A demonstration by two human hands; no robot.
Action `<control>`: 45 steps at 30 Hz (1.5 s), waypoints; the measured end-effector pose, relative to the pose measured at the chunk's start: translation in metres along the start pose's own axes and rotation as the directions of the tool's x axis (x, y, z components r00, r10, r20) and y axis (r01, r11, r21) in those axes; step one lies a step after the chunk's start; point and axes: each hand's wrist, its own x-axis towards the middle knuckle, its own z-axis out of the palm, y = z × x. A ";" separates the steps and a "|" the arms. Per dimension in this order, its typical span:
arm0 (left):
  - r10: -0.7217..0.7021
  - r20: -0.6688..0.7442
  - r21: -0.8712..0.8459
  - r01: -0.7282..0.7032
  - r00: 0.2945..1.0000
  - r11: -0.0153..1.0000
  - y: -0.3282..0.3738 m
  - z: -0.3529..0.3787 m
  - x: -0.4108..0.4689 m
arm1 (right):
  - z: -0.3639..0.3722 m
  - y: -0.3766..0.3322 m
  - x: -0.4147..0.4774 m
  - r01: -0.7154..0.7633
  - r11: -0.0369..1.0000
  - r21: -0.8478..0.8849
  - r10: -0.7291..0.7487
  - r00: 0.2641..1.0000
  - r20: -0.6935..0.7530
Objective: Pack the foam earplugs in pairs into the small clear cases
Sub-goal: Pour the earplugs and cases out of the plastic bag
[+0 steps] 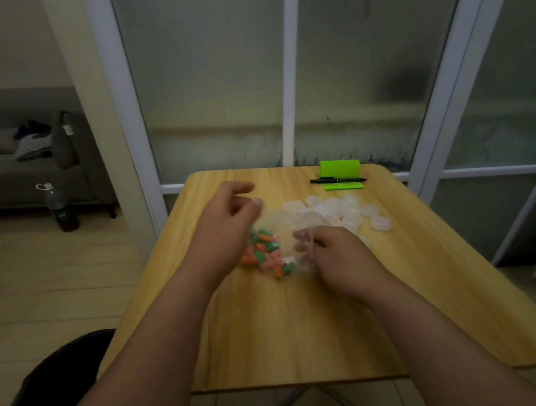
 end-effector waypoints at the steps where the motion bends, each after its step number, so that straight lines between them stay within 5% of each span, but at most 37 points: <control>1: -0.053 -0.099 0.064 0.059 0.994 0.996 -0.011 -0.008 0.007 | -0.001 -0.001 -0.001 0.041 0.999 -0.009 -0.041 0.999 0.033; 4: -0.207 -0.134 0.264 0.237 0.969 0.935 -0.036 -0.016 0.018 | 0.000 -0.002 0.002 0.130 0.991 -0.028 -0.124 0.982 0.145; 12: -0.282 -0.040 0.188 0.285 0.958 0.940 -0.051 -0.007 0.030 | 0.020 -0.001 0.015 0.144 0.989 0.033 -0.147 0.973 0.178; 15: -0.312 -0.019 0.022 0.312 0.950 0.950 -0.051 -0.009 0.032 | 0.024 0.000 0.012 0.268 0.962 0.044 -0.271 0.959 0.086; 18: -0.229 -0.039 -0.192 0.217 0.973 0.957 -0.046 -0.012 0.037 | 0.023 -0.001 0.007 0.484 0.844 -0.233 -0.513 0.854 -0.085; 20: -0.165 -0.050 -0.296 0.143 0.985 0.944 -0.042 -0.016 0.037 | 0.022 -0.001 0.007 0.548 0.753 -0.364 -0.611 0.788 -0.076; 27: -0.104 0.029 -0.322 0.108 0.994 0.941 -0.040 -0.013 0.034 | 0.030 0.011 0.006 0.529 0.755 -0.388 -0.589 0.807 -0.046; 33: -0.219 0.202 -0.356 0.280 0.955 0.892 -0.051 -0.013 0.032 | 0.039 0.013 0.014 0.455 0.836 -0.308 -0.488 0.872 -0.035; 38: -0.191 0.060 -0.360 0.200 0.980 0.911 -0.047 -0.012 0.039 | 0.037 0.021 0.019 0.471 0.828 -0.305 -0.501 0.865 -0.027; 45: -0.002 0.133 -0.314 0.044 0.991 0.948 -0.028 -0.003 0.039 | 0.041 0.017 0.027 0.449 0.847 -0.283 -0.495 0.861 -0.116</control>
